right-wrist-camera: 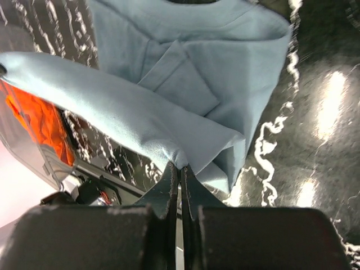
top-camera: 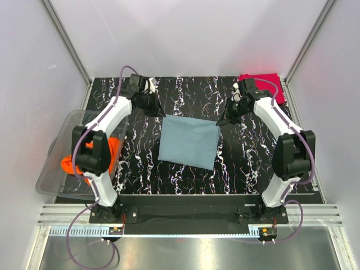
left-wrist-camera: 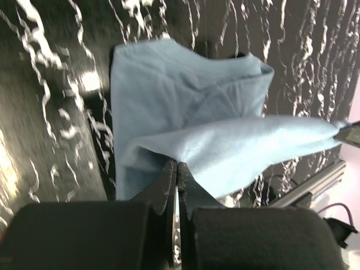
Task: Fold and stack the t-shirts
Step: Fold the tshirt, then neatly place the folded tshirt to the corner
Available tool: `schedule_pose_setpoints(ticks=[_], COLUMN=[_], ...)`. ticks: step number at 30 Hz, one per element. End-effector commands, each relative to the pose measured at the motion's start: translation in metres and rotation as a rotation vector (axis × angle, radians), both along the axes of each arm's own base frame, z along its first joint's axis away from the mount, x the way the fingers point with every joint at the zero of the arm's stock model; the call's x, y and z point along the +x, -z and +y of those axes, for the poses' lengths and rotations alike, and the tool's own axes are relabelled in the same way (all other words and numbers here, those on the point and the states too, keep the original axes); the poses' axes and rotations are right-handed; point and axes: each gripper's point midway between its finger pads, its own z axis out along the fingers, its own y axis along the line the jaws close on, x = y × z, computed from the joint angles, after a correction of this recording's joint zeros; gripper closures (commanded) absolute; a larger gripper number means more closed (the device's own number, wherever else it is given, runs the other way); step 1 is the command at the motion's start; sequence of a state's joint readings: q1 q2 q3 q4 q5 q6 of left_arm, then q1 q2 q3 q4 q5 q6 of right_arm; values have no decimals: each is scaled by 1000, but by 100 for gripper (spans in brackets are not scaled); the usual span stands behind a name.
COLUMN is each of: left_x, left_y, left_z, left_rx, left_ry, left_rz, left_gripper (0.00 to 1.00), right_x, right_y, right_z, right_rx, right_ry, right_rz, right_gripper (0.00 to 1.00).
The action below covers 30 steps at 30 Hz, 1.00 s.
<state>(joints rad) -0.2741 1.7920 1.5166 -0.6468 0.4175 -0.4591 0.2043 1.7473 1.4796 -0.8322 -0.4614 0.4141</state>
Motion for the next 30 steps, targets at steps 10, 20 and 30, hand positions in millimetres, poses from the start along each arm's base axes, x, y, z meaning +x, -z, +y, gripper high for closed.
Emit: schedule_pose_setpoints(ticks=[10,20,30], left_x=[103,52,-13], left_y=[56,-34,12], left_z=[-15,-4,-26], left_rx=[63,30,-163], left_ry=[121,145,153], left_rz=[-76,-198,-76], left_gripper=[71,63,69], right_x=[90,58,58], right_y=[82,9,15], right_z=[-60,-41,68], right_rx=[-105,-55,423], right_ry=[131,61,-51], right_rz=[39,-104,-22], right_gripper=[66,60,74])
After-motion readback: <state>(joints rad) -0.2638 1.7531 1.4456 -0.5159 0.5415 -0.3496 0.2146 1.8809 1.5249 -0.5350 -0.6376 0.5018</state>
